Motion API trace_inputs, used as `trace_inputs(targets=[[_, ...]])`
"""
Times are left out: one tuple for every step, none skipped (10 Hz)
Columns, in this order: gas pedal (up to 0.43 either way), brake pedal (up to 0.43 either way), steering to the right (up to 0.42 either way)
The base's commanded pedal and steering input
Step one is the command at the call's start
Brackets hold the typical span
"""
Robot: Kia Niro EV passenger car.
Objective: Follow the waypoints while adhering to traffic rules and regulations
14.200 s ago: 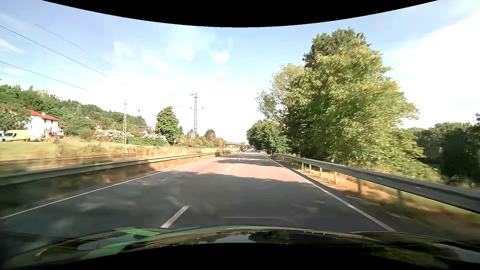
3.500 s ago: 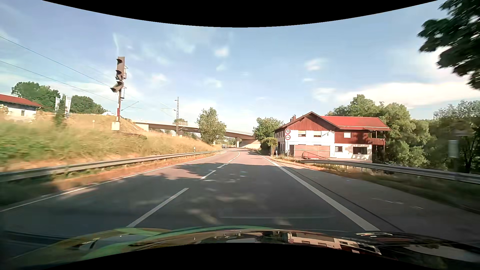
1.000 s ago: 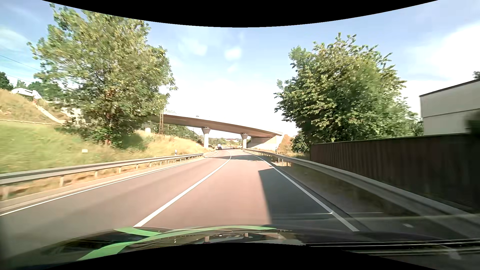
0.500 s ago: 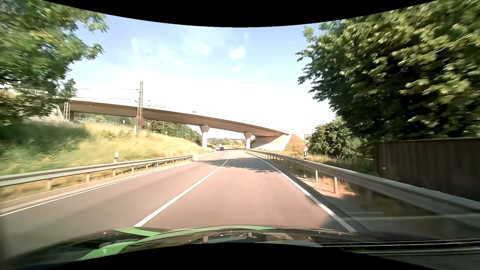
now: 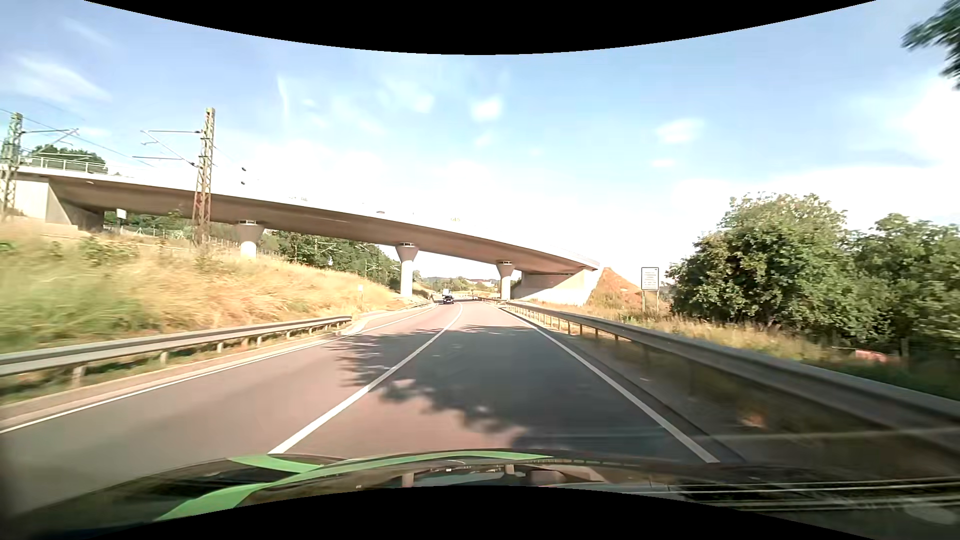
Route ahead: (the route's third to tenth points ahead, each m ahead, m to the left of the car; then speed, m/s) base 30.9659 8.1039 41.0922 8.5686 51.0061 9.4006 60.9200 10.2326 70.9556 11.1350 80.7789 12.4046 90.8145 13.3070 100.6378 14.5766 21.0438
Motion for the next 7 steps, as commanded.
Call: trace_inputs(targets=[[0.189,0.000,-0.014],[0.197,0.000,-0.013],[0.209,0.000,-0.014],[0.228,0.000,-0.013],[0.228,0.000,-0.013],[0.240,0.000,-0.013],[0.240,0.000,-0.014]])
